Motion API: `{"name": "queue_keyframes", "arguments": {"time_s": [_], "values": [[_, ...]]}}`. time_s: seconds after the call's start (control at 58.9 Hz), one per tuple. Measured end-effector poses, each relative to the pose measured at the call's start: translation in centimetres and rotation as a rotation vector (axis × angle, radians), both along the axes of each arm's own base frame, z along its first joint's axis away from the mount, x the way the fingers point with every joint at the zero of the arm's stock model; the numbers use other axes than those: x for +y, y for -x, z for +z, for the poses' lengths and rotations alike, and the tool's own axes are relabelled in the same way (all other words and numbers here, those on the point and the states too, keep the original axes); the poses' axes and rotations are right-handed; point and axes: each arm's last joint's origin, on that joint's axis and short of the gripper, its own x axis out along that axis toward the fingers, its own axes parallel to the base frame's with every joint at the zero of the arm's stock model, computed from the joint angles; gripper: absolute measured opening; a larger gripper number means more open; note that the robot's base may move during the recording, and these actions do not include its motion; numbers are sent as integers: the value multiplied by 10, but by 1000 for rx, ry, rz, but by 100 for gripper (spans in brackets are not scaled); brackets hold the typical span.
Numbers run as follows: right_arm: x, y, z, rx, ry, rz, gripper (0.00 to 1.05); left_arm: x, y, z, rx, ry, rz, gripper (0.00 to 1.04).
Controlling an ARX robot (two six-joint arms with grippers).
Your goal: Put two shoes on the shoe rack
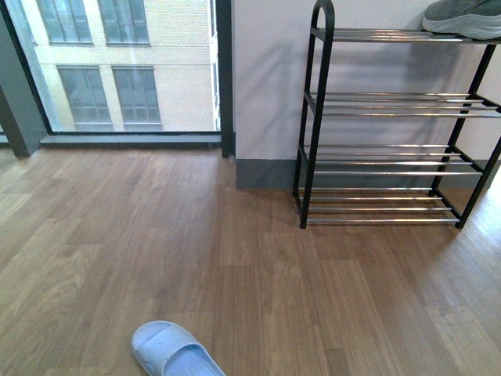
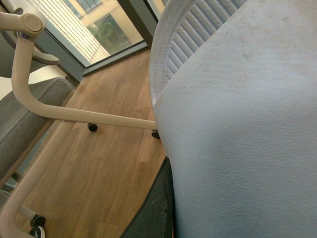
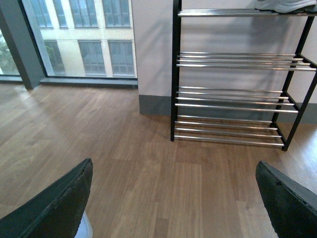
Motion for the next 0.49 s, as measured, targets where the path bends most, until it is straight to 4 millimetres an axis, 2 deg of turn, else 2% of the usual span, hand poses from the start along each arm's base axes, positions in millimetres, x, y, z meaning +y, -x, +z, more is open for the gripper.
{"name": "queue_keyframes", "arguments": {"time_s": [0.492], "values": [[0, 0, 0, 0, 0, 0, 95, 0, 0, -1, 2, 0, 0, 2]]}}
